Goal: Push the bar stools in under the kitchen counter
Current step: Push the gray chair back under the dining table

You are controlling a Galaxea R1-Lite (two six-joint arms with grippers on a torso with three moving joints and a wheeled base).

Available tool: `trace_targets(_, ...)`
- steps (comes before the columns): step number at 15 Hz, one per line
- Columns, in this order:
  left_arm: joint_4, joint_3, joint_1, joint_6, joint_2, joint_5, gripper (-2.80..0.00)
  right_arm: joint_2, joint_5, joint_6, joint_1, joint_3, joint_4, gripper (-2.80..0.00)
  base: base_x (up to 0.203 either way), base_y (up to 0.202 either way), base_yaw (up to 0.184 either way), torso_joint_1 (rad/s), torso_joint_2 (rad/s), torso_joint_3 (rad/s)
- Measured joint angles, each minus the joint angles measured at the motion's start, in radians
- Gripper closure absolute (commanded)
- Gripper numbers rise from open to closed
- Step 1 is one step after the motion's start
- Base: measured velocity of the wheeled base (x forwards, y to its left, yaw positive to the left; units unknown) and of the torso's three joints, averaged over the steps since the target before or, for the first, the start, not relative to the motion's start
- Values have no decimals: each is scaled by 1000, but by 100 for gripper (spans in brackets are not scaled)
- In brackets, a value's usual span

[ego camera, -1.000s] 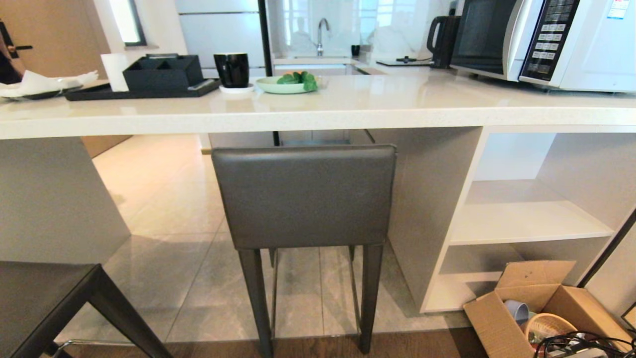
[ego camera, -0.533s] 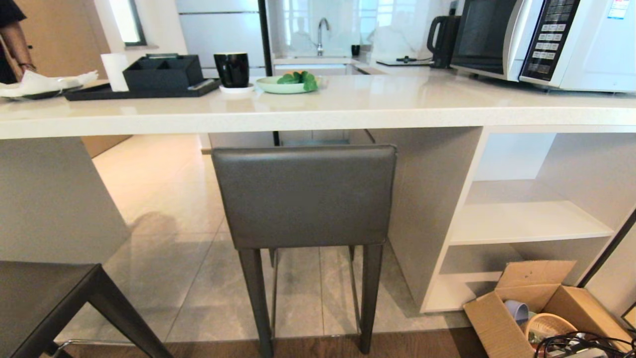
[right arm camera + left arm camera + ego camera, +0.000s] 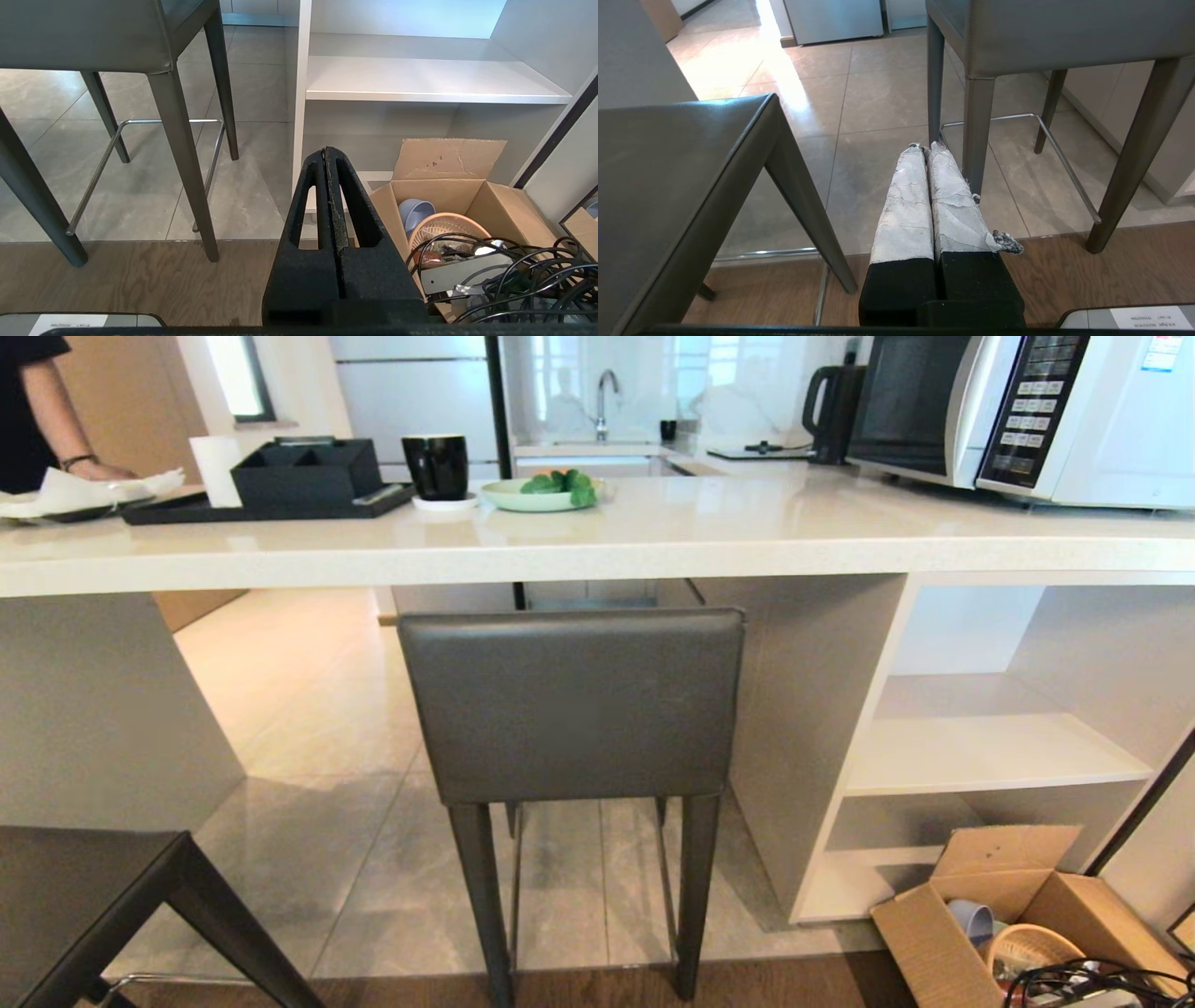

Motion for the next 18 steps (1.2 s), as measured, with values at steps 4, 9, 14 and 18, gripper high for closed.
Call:
trace_targets(4,0,0,0,-31,0,3,0,0,0,1,0,0,0,0,-17,0,0,2,1,1)
trace_targets(9,0,0,0,-32,0,3,0,0,-1,1,0,0,0,0,-192,0,-1,4,2,4)
trace_targets(14,0,0,0,-32,0,3,0,0,-2,2,0,0,0,0,-199,0,-1,1,3,2)
trace_targets(18,0,0,0,-32,0,1,0,0,-1,3,0,0,0,0,-151,0,-4,3,3,3)
